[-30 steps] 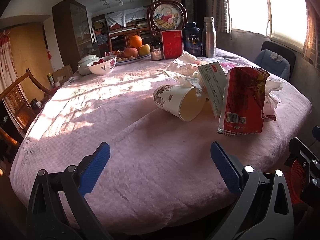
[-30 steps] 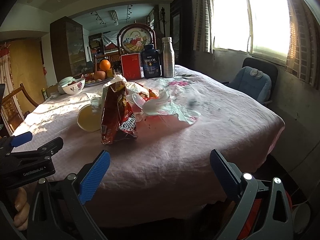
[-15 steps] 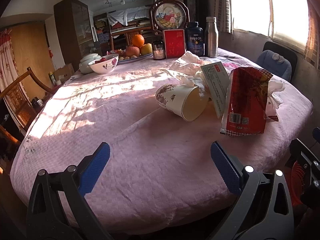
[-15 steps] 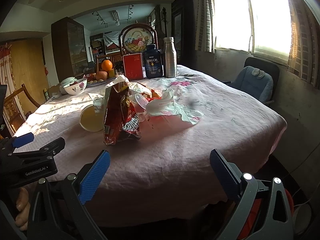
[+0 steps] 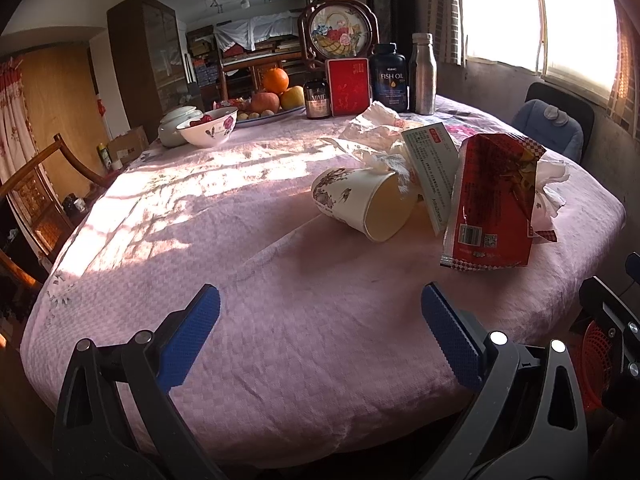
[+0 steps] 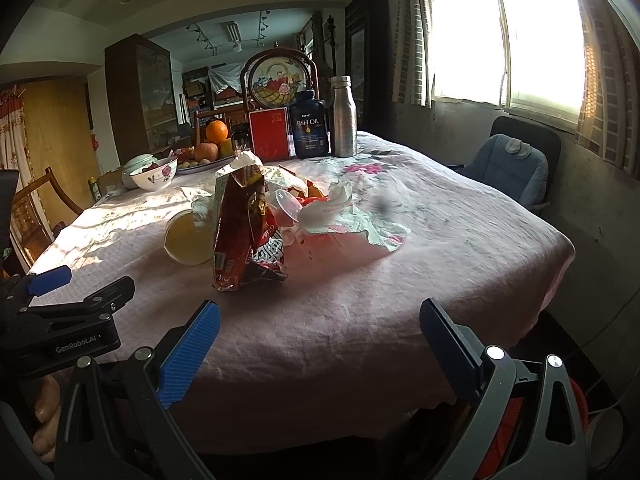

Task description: Collect trash

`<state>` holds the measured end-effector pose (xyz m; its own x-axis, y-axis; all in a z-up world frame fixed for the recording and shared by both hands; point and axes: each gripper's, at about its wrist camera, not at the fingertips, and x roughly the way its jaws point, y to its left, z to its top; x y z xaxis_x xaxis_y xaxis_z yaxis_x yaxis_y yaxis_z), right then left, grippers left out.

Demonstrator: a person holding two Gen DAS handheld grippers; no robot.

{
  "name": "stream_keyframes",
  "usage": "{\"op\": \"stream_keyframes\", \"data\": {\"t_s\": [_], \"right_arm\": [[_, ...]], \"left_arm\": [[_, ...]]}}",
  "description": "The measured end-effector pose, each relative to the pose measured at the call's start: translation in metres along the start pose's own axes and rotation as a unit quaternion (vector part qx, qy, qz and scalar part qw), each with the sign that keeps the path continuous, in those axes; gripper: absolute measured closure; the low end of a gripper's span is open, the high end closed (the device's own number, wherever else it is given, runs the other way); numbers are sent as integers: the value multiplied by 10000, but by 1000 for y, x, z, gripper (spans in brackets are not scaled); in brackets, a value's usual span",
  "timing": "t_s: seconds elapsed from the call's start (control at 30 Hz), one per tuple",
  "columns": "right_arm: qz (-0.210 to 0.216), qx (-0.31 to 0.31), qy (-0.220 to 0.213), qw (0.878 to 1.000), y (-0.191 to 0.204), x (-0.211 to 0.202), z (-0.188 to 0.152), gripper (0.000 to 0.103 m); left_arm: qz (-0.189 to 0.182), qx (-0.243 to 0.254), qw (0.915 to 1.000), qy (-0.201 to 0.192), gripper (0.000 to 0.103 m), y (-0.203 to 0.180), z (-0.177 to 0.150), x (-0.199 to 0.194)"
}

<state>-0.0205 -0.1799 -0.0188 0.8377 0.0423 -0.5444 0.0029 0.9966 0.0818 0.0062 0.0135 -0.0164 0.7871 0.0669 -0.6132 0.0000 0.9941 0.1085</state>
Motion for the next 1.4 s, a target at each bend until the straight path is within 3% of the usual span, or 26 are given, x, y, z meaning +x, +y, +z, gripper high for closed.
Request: {"op": "stream_keyframes", "data": {"t_s": [1.0,1.23,1.4], "right_arm": [[-75,-287,-177,9994,-1,-3,-1,5],[142,-34,-76,9999,-20,2,-3,6],[-6,119,-108,9999,-35,3,-3,6]], "left_arm": [[-155,57,9997,204,6,2,0,16],[-826,4,9957,419,6,10,23,26],[-1422,54,9886,484,6,-7,45,29]]}}
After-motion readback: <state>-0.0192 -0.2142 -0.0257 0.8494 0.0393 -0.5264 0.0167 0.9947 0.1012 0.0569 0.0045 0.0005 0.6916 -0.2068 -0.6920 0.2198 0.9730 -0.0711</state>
